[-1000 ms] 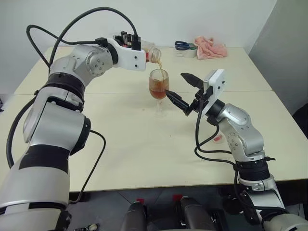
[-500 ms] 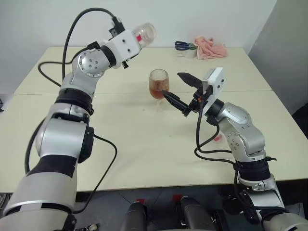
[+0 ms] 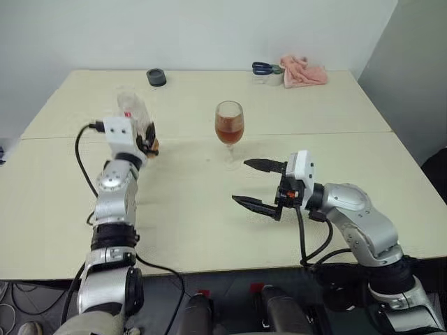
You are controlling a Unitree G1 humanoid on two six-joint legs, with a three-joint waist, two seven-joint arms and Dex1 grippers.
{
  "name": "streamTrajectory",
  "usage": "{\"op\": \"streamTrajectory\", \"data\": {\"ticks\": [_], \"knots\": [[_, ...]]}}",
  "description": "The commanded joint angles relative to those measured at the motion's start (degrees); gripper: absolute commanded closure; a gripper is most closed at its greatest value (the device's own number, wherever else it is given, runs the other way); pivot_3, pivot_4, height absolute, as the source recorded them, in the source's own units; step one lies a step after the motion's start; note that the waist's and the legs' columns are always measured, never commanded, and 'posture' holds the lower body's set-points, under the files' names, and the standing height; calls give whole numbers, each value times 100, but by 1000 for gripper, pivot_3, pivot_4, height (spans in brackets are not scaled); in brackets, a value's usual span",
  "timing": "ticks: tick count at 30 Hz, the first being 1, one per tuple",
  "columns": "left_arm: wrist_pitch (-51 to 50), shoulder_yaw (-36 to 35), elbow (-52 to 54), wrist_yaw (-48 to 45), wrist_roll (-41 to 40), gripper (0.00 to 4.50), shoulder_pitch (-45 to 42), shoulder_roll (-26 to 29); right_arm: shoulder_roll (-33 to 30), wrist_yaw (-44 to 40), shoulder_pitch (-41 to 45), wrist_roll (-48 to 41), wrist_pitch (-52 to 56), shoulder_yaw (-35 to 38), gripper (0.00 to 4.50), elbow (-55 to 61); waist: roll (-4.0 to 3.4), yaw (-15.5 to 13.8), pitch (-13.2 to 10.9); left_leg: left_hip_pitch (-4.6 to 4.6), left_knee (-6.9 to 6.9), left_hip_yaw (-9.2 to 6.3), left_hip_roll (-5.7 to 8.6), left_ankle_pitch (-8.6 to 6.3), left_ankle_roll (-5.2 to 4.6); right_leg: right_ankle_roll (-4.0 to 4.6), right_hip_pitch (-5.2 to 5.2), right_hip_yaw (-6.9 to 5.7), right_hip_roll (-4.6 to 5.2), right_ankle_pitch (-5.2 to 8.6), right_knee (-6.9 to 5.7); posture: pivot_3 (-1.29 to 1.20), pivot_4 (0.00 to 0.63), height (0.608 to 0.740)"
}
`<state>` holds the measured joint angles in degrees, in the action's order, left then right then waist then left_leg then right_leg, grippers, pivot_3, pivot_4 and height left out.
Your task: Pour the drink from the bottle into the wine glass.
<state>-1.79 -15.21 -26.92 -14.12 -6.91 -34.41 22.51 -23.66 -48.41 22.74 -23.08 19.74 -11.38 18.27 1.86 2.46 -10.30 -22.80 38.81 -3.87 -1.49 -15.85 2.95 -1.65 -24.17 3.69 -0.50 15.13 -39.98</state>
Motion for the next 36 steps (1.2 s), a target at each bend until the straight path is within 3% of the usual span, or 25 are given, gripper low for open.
{"op": "streamTrajectory", "data": {"ticks": [1,9,18,27,33,36], "knots": [[149,-286,180,-251,-551,2882,46,-98,126,45,53,149,-356,11,0,-54,1,-44,1,0,1,0,1,0,0,0,1,0,1,0,2,0,150,740],[923,-391,-532,-571,-775,2882,59,-160,98,-81,-48,178,-437,-11,0,-16,2,-78,1,1,0,0,8,0,0,0,6,-3,9,0,7,0,150,740],[1349,-267,-1152,-644,-675,36,85,-202,207,76,16,164,-327,9,0,-82,1,-62,2,4,-1,0,6,0,0,0,6,-3,7,0,5,0,150,740],[958,-145,-371,-339,-607,14,753,-315,226,247,-123,137,-206,22,0,55,0,-50,2,6,-3,1,4,-1,-1,0,6,0,6,0,5,0,150,740],[-39,-278,1785,342,-781,14,2230,-631,-3,483,-764,81,35,198,0,570,-2,-59,5,6,-5,-3,-6,-1,0,0,8,4,10,0,7,0,150,740],[-704,-119,3039,597,-723,14,3115,-807,-59,1075,-1295,293,286,458,0,828,0,-68,7,7,-6,-6,-8,-1,0,-1,14,3,15,1,10,0,150,740]]}}
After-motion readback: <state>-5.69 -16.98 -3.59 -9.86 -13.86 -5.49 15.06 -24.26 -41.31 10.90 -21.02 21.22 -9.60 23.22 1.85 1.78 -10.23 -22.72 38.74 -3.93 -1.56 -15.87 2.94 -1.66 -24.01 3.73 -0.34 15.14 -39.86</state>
